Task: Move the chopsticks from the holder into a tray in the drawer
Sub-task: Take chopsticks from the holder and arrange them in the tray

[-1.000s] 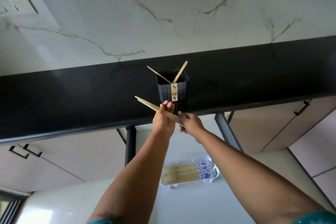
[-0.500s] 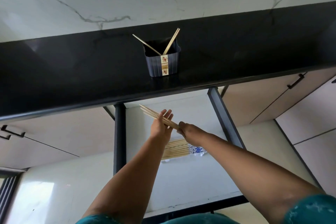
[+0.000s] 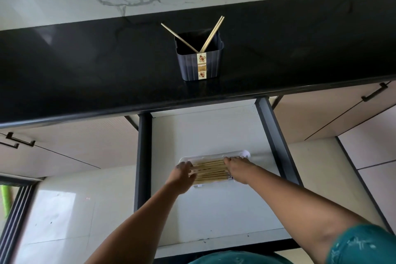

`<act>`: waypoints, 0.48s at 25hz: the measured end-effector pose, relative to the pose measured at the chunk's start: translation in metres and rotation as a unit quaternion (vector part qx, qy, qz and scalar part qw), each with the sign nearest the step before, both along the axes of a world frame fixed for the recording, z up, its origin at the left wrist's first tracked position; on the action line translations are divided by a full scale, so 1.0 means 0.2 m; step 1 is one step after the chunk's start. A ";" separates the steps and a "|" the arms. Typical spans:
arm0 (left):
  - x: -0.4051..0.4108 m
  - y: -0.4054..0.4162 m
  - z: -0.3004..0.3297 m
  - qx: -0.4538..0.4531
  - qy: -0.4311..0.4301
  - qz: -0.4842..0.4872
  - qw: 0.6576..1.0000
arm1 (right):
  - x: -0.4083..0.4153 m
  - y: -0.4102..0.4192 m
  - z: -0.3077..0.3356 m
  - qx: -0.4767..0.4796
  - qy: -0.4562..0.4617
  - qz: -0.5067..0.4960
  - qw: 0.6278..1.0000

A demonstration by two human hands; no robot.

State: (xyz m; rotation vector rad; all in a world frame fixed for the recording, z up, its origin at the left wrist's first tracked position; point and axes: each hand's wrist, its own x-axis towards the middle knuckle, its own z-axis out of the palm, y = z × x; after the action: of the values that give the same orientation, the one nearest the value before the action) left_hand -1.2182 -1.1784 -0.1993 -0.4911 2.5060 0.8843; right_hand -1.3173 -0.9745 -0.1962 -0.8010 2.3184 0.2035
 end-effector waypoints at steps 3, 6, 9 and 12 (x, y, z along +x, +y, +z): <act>0.02 0.00 -0.03 -0.140 0.011 -0.172 0.975 | -0.02 -0.03 -0.03 0.030 0.028 0.032 0.999; -0.03 0.04 -0.03 -0.227 0.017 -0.248 0.942 | -0.04 -0.06 -0.06 0.015 0.045 0.033 0.998; -0.09 0.08 -0.05 -0.203 -0.008 -0.240 0.949 | -0.04 -0.09 -0.09 -0.007 0.060 0.020 0.998; -0.14 0.09 -0.09 -0.197 -0.013 -0.238 0.951 | -0.03 -0.07 -0.13 -0.017 0.085 0.001 0.996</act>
State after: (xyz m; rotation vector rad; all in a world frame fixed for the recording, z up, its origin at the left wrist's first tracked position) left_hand -1.2455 -1.1609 -0.2178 -0.0005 2.6078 0.1931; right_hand -1.3227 -0.9895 -0.2218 -0.8303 2.4862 0.2427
